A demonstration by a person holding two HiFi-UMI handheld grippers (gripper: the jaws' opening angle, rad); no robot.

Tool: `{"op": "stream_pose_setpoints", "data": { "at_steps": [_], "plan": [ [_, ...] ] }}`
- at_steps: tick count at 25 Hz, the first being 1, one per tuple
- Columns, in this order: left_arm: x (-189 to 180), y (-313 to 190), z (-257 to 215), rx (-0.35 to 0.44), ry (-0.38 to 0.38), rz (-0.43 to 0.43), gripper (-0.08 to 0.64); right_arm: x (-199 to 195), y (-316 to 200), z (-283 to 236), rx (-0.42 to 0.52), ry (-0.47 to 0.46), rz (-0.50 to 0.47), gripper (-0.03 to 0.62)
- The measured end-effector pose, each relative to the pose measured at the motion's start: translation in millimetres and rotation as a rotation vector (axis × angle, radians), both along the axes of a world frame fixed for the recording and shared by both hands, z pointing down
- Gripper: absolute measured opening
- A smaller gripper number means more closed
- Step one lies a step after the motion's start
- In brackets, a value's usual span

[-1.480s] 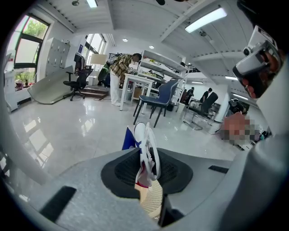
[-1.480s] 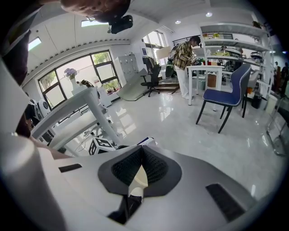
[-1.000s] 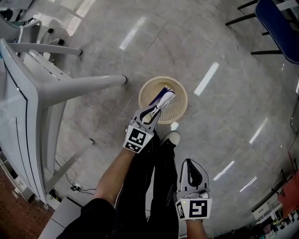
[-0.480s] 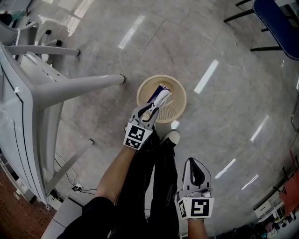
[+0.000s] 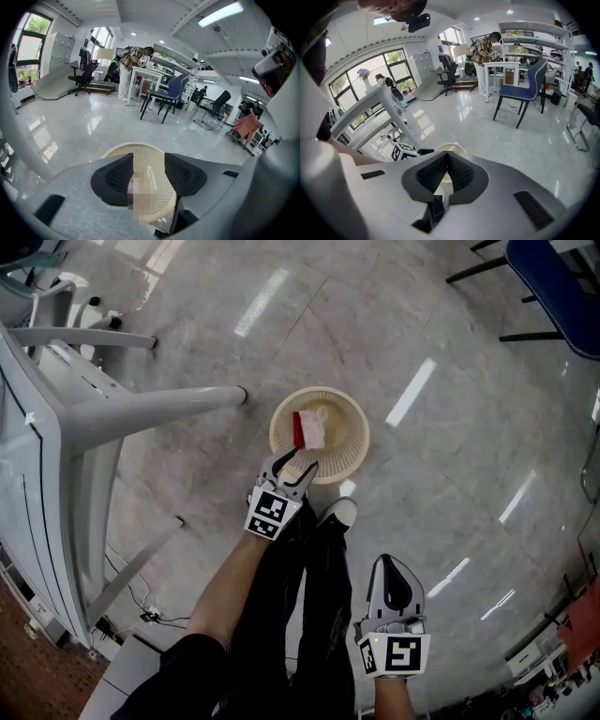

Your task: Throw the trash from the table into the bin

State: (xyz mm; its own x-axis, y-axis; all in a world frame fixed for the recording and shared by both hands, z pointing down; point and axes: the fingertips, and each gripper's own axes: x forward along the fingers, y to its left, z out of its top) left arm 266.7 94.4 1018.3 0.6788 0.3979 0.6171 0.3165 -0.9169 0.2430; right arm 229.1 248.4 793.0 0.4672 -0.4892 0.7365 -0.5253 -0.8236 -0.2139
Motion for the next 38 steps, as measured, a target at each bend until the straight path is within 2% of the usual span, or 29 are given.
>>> {"op": "stream_pose_setpoints", "data": {
  "at_steps": [11,16,20,22,24,26,32,38],
  "plan": [
    [-7,3,0,0.004,-0.013,0.001,0.199,-3,-7,-5,0.016,0.003,-0.014,0.009],
    [-7,2,-20,0.013,-0.003,0.008,0.199,-2,-12,-16,0.03,0.015,-0.013,0.009],
    [3,1,-53,0.008,0.035,0.005,0.18,6,-19,-36,0.051,0.037,-0.016,0.009],
    [6,0,-72,0.013,0.054,0.01,0.13,9,-22,-50,0.059,0.049,-0.022,0.009],
    [9,-1,-89,0.015,0.065,0.018,0.04,14,-25,-65,0.067,0.063,-0.028,0.009],
    [11,-2,-104,0.018,0.066,0.026,0.009,17,-27,-78,0.074,0.075,-0.034,0.009],
    [12,-3,-155,0.026,0.074,0.047,0.006,22,-34,-115,0.094,0.099,-0.064,0.009],
    [12,-5,-252,0.025,0.144,0.031,0.006,29,-44,-166,0.135,0.137,-0.077,0.009]
  ]
}}
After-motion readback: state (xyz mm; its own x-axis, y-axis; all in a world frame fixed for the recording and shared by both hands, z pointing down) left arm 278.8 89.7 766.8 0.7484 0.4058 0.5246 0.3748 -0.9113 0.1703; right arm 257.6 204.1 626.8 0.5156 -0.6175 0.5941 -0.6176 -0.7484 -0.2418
